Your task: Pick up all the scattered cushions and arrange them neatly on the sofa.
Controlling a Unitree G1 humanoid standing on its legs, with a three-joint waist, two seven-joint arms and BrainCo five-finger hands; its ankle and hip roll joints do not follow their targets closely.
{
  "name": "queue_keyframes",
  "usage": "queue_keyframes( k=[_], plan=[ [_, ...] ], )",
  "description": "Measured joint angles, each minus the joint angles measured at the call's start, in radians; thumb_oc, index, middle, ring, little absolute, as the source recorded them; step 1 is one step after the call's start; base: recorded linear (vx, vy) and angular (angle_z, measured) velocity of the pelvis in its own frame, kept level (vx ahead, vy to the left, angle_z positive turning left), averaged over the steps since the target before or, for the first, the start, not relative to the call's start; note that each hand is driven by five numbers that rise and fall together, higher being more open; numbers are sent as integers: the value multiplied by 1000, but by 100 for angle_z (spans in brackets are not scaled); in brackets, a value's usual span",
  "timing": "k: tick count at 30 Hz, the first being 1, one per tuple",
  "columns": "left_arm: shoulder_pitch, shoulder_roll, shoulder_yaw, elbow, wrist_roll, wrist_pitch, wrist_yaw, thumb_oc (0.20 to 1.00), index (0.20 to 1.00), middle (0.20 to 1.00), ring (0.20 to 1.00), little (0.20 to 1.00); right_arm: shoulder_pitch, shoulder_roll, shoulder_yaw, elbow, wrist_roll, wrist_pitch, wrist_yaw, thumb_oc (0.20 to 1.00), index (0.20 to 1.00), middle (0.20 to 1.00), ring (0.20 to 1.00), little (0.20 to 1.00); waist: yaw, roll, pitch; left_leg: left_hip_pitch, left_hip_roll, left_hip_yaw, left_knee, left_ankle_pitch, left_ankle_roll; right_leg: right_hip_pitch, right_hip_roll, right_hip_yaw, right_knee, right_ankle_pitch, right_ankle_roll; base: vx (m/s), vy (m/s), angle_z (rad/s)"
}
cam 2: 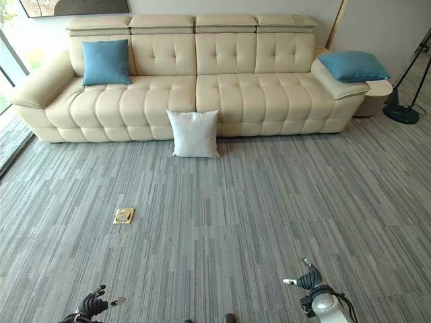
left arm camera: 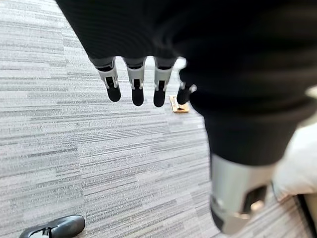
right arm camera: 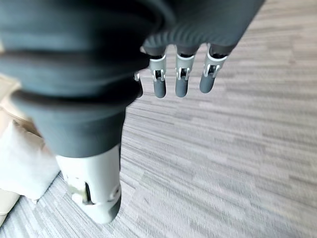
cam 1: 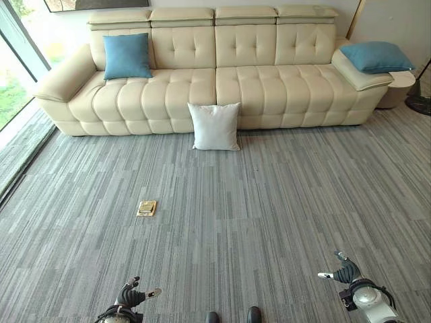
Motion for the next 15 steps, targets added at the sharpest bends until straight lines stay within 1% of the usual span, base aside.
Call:
queue_keyframes(
  k=[1, 3, 4, 11, 15],
  plan=[
    [1, -6, 0, 0, -3, 0, 1, 1000, 1000, 1000, 1000, 1000, 6, 41, -47, 24, 46, 0, -3, 1000, 1000, 1000, 1000, 1000, -1, -3, 2, 0, -1, 0, -7, 1, 1, -4, 0, 2, 0, 0, 0, 32, 40, -5],
    [3, -8, 2, -3, -7, 2, 1, 1000, 1000, 1000, 1000, 1000, 22, 64, -70, 27, 74, 1, -2, 1000, 1000, 1000, 1000, 1000, -1, -5, 5, 0, -3, 2, -9, 0, 1, -6, -2, 6, 0, -1, 1, 43, 68, -7],
    [6, -24, 31, -33, -44, 3, 6, 1000, 1000, 1000, 1000, 1000, 31, 91, -107, 48, 115, 1, -12, 1000, 1000, 1000, 1000, 1000, -1, -13, 10, 3, -4, 7, -14, 0, 1, -8, -2, 13, 0, 0, 2, 14, 63, -9],
    [2, -25, 38, -70, -79, 5, 26, 1000, 1000, 1000, 1000, 1000, 25, 98, -104, 50, 159, 2, -24, 1000, 1000, 1000, 1000, 1000, 1, -30, 23, -8, -6, 26, -13, 0, 2, -25, -4, 31, 3, 6, 10, 12, 66, -8],
    [4, -21, 41, -143, -112, 5, 34, 1000, 1000, 1000, 1000, 1000, 20, 99, -106, 6, 215, 0, -28, 1000, 1000, 1000, 1000, 1000, 6, -43, 37, -46, -9, 32, 4, -4, 7, -57, -6, 40, 6, 17, 12, -1, 95, -6]
  ],
)
